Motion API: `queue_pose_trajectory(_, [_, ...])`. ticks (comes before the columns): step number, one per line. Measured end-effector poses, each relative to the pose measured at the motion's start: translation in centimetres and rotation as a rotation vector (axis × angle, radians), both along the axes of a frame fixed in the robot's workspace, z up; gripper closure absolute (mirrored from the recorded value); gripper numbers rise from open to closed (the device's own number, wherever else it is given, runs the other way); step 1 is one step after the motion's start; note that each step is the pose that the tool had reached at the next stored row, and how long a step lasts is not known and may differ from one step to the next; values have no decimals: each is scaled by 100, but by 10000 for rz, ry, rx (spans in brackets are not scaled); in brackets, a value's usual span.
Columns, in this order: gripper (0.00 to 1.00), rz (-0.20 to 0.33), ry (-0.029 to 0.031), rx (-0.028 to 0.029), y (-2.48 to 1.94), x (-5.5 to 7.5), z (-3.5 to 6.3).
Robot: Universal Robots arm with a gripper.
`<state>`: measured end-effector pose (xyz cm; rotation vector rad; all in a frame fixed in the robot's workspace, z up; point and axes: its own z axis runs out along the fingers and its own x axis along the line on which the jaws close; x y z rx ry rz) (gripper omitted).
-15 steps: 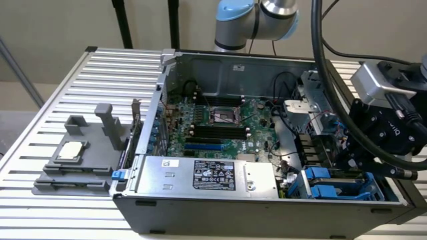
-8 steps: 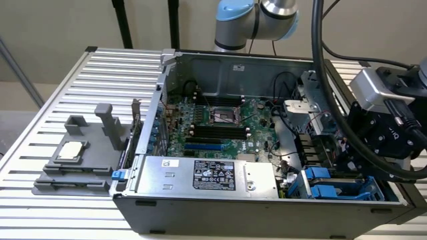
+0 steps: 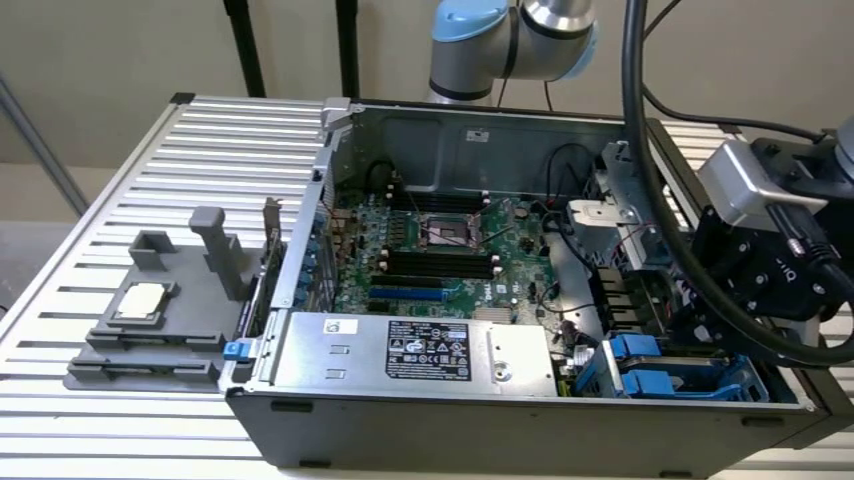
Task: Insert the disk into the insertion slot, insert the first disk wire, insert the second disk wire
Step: 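Insert the second disk wire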
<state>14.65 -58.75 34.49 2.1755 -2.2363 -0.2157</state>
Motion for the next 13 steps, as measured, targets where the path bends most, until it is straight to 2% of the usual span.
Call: queue_pose_trajectory(13, [84, 0, 0, -3, 0, 13, -29])
